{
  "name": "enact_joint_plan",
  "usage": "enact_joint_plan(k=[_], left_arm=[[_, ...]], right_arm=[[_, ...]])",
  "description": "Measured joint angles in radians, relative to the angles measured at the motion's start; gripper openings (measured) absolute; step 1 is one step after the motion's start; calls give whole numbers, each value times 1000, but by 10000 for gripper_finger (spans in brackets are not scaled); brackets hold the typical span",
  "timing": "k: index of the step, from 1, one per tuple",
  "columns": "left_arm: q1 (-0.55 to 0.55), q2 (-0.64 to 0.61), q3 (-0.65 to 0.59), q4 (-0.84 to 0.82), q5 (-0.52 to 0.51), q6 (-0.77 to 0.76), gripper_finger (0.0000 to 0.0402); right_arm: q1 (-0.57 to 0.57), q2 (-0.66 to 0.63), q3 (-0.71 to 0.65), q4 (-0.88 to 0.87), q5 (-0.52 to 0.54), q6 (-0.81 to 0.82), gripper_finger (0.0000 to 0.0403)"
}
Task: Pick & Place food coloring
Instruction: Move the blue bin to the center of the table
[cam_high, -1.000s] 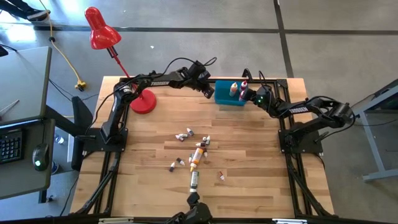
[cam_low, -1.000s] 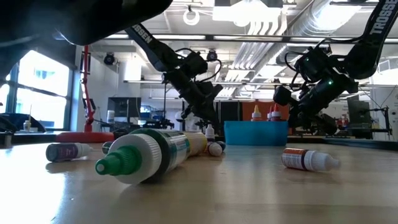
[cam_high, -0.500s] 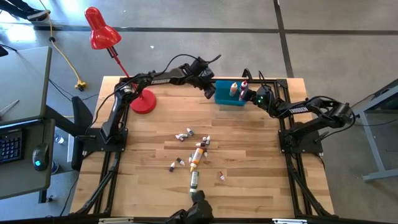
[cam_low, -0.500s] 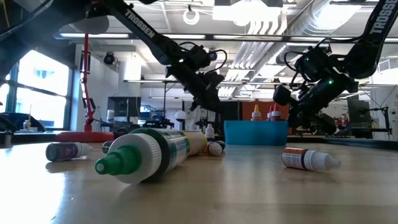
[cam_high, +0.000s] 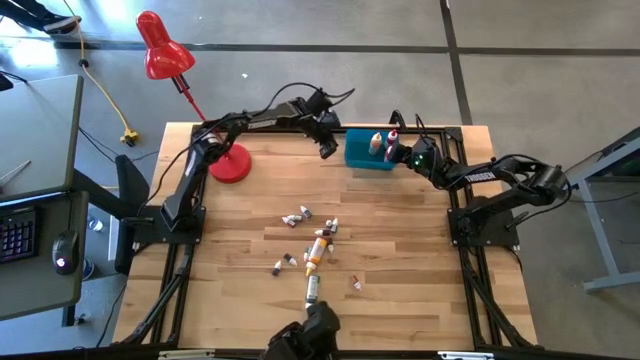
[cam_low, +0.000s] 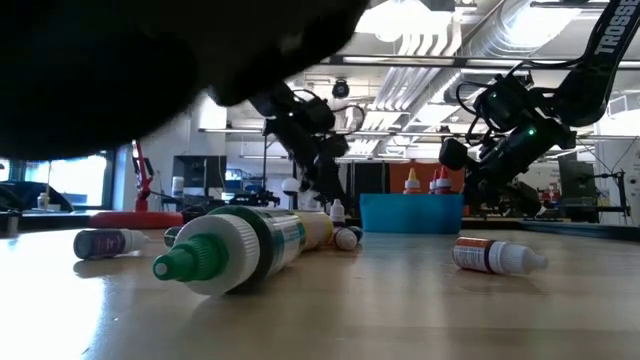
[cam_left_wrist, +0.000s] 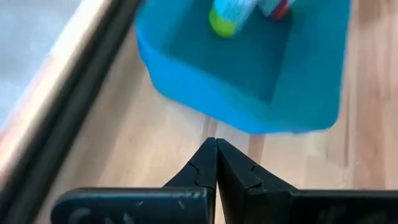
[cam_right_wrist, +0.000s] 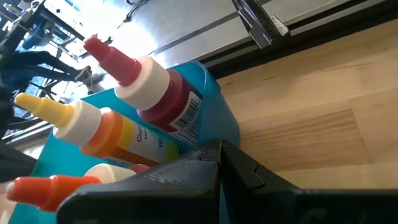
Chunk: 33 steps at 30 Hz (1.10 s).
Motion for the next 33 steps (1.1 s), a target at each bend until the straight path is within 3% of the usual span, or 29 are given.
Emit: enact_joint_plan(k=[16, 33], left_arm=[[-24, 9, 0, 111, 70, -27, 0], [-42, 8, 32, -49, 6, -30, 0]], right_arm=[[-1, 0, 0, -1, -44, -8, 0], [87, 0, 0, -8, -85, -35, 0]])
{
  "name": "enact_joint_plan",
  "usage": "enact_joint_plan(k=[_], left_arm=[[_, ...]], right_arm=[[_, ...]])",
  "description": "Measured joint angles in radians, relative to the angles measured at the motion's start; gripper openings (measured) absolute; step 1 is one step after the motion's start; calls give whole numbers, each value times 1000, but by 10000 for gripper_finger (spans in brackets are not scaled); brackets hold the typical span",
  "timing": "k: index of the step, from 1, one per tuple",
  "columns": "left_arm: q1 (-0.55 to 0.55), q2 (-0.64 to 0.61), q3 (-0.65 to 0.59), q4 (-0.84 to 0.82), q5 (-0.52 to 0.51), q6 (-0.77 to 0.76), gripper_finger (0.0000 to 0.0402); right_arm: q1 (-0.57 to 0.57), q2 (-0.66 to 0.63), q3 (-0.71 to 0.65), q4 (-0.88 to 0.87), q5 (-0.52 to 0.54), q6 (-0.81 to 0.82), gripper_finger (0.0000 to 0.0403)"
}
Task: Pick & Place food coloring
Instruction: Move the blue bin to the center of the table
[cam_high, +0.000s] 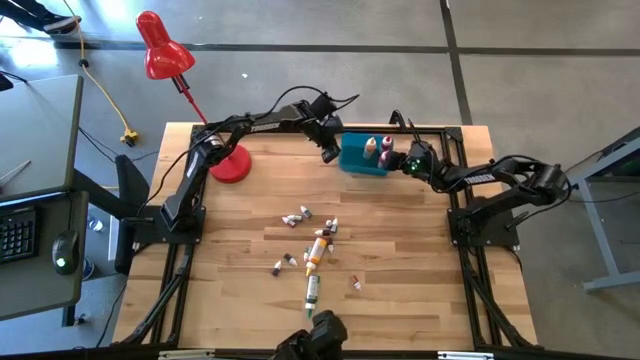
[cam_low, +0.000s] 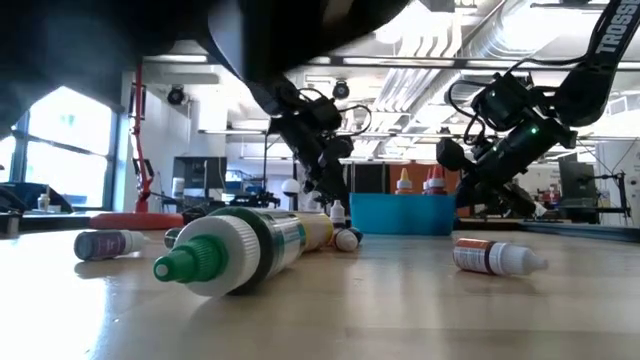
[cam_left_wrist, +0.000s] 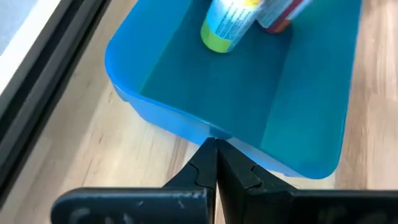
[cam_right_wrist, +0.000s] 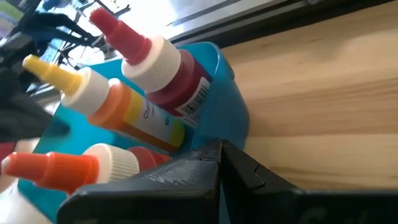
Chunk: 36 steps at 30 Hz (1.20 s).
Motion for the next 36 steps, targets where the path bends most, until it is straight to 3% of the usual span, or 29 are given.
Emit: enact_joint_plan(k=[5, 16, 27, 36], left_arm=[[-4, 0, 35, -109, 36, 2, 0], [-102, 0, 37, -220, -33, 17, 0], [-206, -1, 37, -329, -157, -21, 0], [-297, -2, 36, -422, -198, -25, 0]], right_arm=[[28, 0, 0, 0, -3, 5, 0], [150, -2, -1, -33, 85, 49, 0], [352, -2, -2, -123, 207, 138, 0], [535, -1, -2, -171, 300, 237, 0]])
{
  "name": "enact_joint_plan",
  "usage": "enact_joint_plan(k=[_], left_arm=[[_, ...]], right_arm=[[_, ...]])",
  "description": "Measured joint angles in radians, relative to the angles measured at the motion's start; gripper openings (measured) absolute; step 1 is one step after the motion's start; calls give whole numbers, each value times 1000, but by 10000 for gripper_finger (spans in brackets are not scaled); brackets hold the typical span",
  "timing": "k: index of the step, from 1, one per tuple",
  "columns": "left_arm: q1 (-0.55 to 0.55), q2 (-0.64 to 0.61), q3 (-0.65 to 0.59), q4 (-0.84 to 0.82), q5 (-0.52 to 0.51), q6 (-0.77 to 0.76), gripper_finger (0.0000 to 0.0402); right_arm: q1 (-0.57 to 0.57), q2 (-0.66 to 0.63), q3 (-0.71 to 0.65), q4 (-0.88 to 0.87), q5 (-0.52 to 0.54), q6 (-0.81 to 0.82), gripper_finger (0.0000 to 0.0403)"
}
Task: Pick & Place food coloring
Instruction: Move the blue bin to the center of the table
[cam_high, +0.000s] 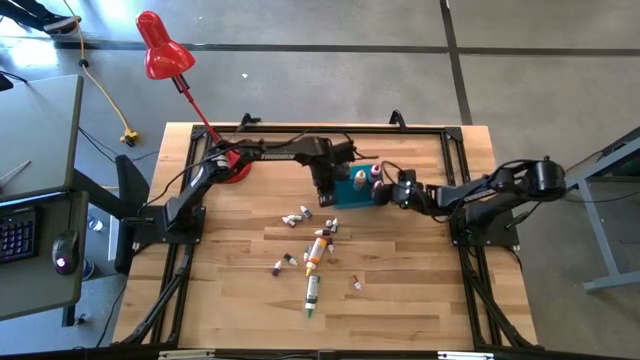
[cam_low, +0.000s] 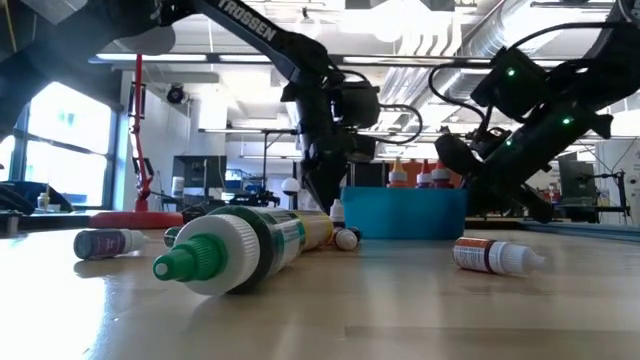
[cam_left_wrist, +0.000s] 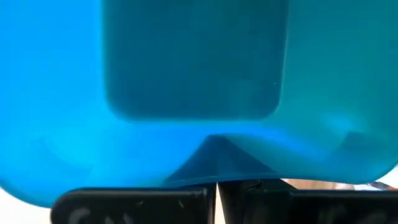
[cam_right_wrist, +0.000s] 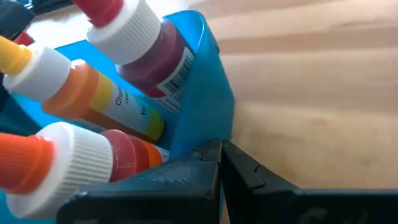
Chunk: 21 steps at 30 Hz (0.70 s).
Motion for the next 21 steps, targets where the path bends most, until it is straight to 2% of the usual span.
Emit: enact_joint_plan(k=[10, 16, 21], left_arm=[[-81, -22, 0, -66, -130, -24, 0], [-96, -30, 0, -114, -151, -31, 0], [-94, -32, -32, -175, -224, -60, 0]], right_arm=[[199, -1, 0, -65, 127, 140, 0], [225, -1, 2, -68, 149, 142, 0], [224, -3, 7, -47, 153, 126, 0]])
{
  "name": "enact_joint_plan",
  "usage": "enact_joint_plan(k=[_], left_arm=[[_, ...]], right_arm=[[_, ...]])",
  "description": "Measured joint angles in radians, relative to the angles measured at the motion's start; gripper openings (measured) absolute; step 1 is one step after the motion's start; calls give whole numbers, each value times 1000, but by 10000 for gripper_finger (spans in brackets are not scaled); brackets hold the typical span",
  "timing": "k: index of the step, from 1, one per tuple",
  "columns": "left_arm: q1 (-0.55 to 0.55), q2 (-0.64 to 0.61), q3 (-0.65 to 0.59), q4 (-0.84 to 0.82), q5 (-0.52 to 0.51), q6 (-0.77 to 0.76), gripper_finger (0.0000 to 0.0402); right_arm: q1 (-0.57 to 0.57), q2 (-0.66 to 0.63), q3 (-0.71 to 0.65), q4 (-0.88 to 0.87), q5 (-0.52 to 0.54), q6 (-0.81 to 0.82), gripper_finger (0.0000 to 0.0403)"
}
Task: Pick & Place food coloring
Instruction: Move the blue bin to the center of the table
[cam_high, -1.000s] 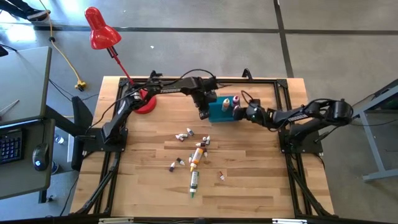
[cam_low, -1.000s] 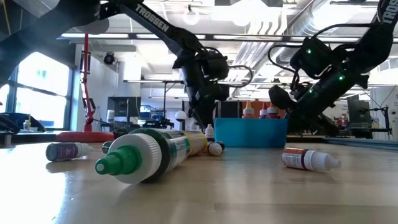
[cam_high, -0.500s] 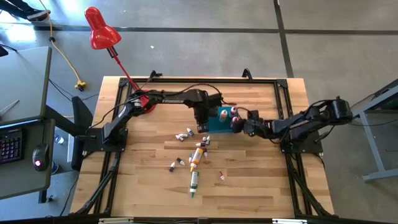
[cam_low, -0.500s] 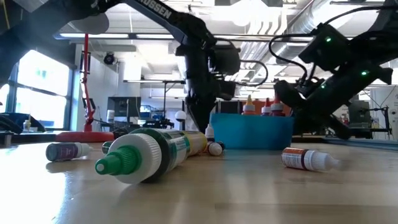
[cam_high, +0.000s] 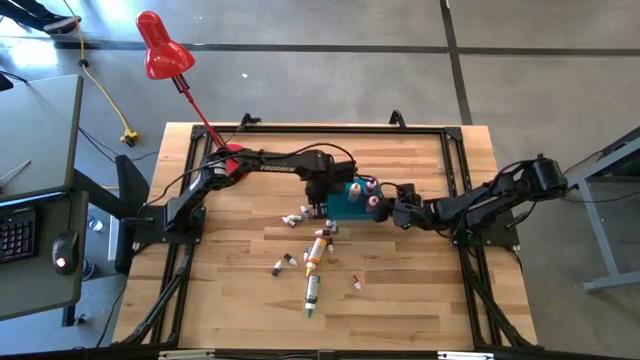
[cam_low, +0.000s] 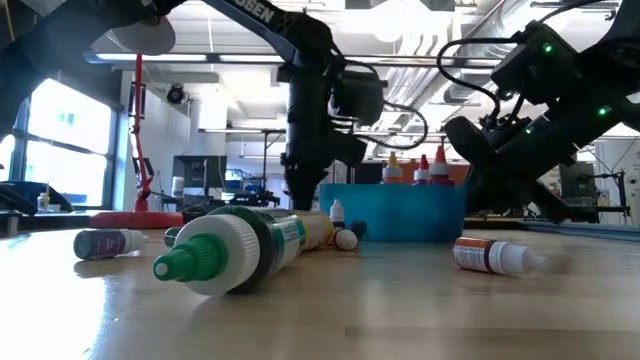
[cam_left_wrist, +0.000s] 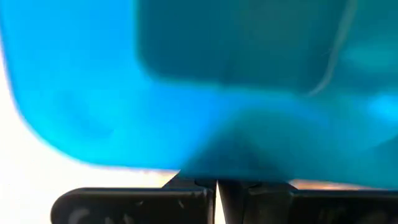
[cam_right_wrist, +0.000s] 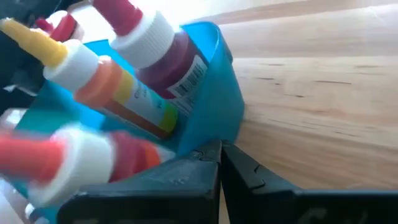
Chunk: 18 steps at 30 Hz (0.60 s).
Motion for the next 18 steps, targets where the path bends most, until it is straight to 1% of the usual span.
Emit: enact_joint_plan(k=[3, 7, 10, 14, 18], left_arm=[[0, 0, 0, -36, -55, -2, 0], [2, -9, 0, -52, -63, -2, 0], [2, -35, -1, -74, -111, -2, 0], [2, -109, -1, -132, -181, -2, 0], [3, -219, -2, -160, -197, 2, 0]], right_arm=[[0, 0, -1, 12, 3, -27, 0], [-1, 0, -1, 14, 23, -51, 0], [-2, -5, -2, 7, 25, -74, 0], [-2, -29, -3, -7, 23, -106, 0], [-2, -114, -3, -63, 23, -143, 0]])
